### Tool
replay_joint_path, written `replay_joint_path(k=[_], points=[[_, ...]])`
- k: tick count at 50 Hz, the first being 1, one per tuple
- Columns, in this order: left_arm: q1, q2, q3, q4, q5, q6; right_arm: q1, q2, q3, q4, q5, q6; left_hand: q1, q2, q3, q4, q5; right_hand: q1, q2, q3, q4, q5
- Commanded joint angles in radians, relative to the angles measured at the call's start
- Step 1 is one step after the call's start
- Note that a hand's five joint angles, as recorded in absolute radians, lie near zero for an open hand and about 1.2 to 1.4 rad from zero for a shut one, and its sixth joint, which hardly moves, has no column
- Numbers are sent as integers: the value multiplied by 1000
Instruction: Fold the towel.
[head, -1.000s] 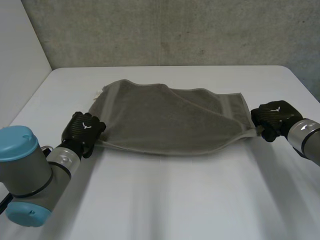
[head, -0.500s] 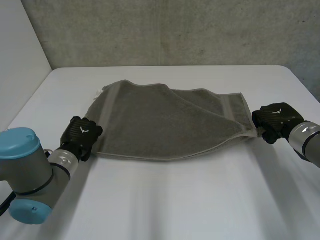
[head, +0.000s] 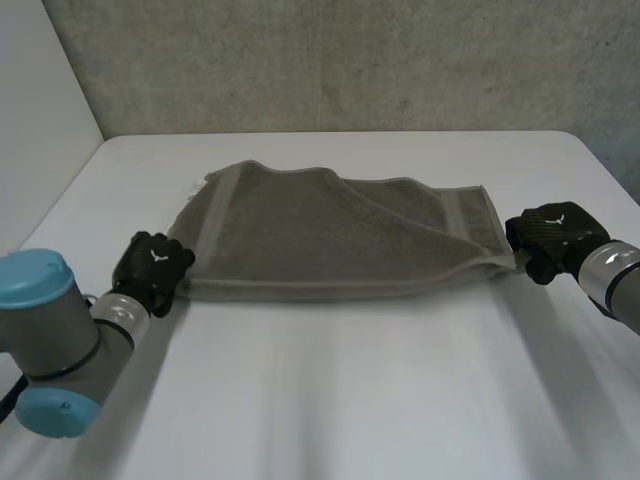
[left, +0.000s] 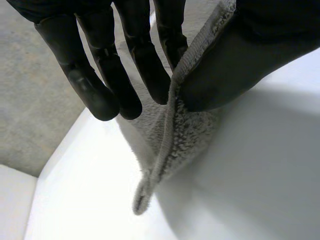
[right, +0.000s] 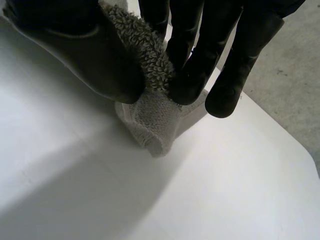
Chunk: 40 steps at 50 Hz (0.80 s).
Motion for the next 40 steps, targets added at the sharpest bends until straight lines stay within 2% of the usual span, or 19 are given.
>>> replay_joint_path(k=[1, 3, 4, 6, 9, 11, 20, 25, 34, 40], points=[[43, 96, 12, -8, -3, -17, 1, -53, 10, -3, -15, 19, -72, -120, -146, -129, -269, 71, 80, 52, 58, 67], [72, 197, -1, -13, 0, -46, -2, -100, 8, 12, -46, 34, -72, -120, -146, -129, -269, 71, 80, 52, 58, 67], [72, 197, -1, -13, 0, -46, -2, -100, 8, 12, -46, 34, -72, -120, -146, -129, -269, 71, 80, 52, 58, 67], [97, 288, -2, -20, 0, -114, -8, -158, 3, 45, -84, 45, -72, -120, -146, -129, -269, 71, 80, 52, 58, 67], [106, 336, -2, -33, 2, -153, -21, -202, -3, 76, -97, 48, -72, -120, -146, -129, -269, 71, 80, 52, 58, 67], [120, 430, -5, -78, 6, -213, -65, -284, -20, 157, -118, 42, -72, -120, -146, -129, -269, 71, 80, 52, 58, 67], [123, 604, -34, -226, 29, -236, -116, -392, -101, 451, -212, 19, -72, -120, -146, -129, -269, 71, 80, 52, 58, 67], [123, 691, -85, -250, 88, -238, -191, -449, -116, 564, -261, -87, -72, -120, -146, -129, -269, 71, 80, 52, 58, 67], [112, 655, -110, -237, 102, -231, -205, -393, -133, 587, -271, -135, -72, -120, -146, -129, -269, 71, 80, 52, 58, 67], [106, 448, -25, -233, 99, -224, -192, -230, -185, 584, -273, -138, -72, -120, -146, -129, -269, 71, 80, 52, 58, 67]])
